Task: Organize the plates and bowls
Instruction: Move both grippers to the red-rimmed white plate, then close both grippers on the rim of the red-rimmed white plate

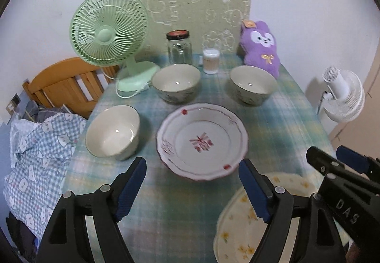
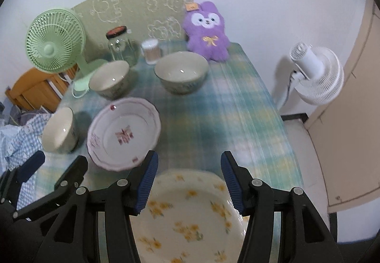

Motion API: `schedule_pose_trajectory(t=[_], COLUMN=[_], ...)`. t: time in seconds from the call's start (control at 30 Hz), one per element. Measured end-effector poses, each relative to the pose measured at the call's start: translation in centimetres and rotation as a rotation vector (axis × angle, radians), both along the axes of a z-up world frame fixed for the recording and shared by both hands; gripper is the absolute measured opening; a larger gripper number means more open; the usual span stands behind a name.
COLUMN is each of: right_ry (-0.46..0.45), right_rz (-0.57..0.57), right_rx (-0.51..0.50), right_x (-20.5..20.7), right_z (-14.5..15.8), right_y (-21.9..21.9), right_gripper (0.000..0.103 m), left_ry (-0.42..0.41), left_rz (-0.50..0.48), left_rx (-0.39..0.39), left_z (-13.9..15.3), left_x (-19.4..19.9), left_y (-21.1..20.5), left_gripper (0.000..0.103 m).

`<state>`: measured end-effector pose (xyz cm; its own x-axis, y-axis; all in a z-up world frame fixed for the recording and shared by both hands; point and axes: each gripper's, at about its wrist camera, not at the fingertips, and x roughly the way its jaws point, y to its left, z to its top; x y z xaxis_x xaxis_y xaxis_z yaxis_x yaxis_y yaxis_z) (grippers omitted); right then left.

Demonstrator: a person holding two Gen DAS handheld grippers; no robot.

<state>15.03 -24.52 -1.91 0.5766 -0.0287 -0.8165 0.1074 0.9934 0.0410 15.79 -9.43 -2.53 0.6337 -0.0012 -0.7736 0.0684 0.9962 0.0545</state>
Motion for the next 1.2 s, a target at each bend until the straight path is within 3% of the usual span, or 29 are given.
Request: schedule_pose_trajectory(t=[0.23, 0.8, 1.0, 1.2], right_ry=[0.005, 0.105, 0.134, 0.156], right_rz=[0.064, 0.185, 0.209, 0.227], right_rx=[0.009, 0.026, 0.025, 0.016], right_x=[4.3, 12.9, 14.5, 15.8], right_z=[-0.9, -8.1, -10.1, -11.4], right_y=[0.8, 2.9, 4.2, 5.0], right_gripper=[0.059, 0.059, 0.059, 0.056], left_ry=[0.03, 0.142, 0.18, 0.215], left_rz=[0.079, 0.232, 0.273, 0.284], left_rx=[-0.009, 0.046, 0.043, 0.028], left_z=[-1.6, -8.1, -9.9, -11.2], left_x=[3.6, 9.2, 10.4, 11.4], left_y=[1.1, 1.7, 2.7, 3.2], left_gripper=[0.08, 0.073, 0.065, 0.047])
